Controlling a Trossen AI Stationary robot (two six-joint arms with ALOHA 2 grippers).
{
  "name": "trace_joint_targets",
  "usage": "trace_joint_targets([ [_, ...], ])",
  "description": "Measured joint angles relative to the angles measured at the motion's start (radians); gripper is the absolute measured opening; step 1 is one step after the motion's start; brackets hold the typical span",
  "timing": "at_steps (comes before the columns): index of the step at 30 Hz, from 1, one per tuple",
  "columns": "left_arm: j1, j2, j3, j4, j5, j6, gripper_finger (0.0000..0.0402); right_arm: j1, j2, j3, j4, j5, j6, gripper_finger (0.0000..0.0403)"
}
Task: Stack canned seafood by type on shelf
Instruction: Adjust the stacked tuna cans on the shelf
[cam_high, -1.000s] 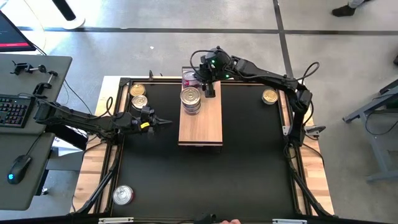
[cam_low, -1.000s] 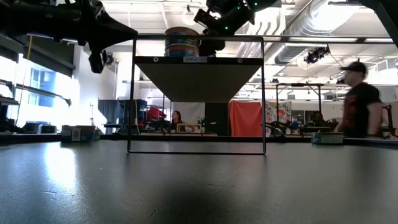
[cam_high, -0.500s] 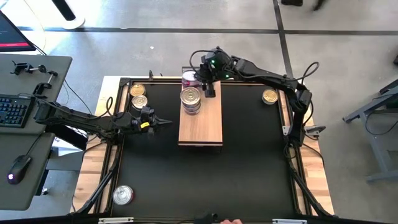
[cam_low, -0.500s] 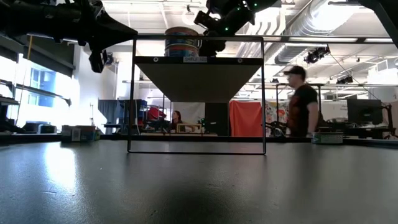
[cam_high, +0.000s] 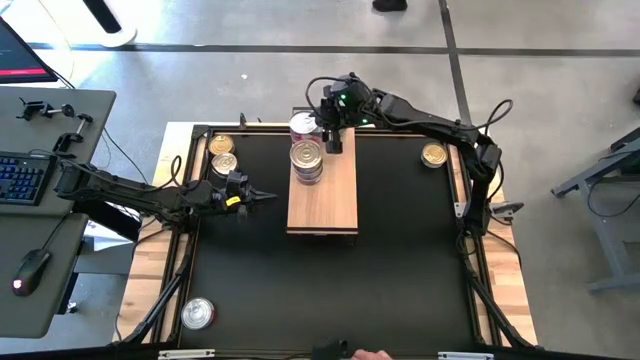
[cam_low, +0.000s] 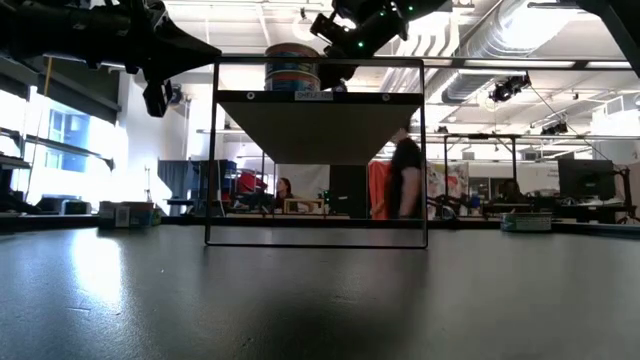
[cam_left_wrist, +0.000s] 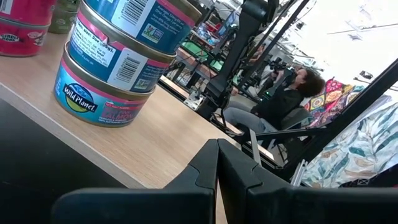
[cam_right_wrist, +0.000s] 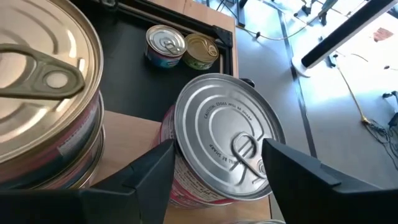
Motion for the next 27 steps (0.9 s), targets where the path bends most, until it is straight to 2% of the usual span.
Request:
trace_joint_targets([
  [6, 0.000, 0.000, 0.000, 0.000, 0.000, 0.000, 0.0000, -0.004, 0.000, 0.000, 0.016, 0.007, -0.003, 0.0231],
  [13, 0.000, 0.000, 0.000, 0.000, 0.000, 0.000, 0.0000, -0.005, -0.003, 0.000, 0.023, 0.129, 0.010, 0.0231],
  [27, 0.000, 0.000, 0.000, 0.000, 0.000, -0.001, 0.0000, -0.002, -0.004, 0.000, -0.038, 0.112, 0.010, 0.0231],
])
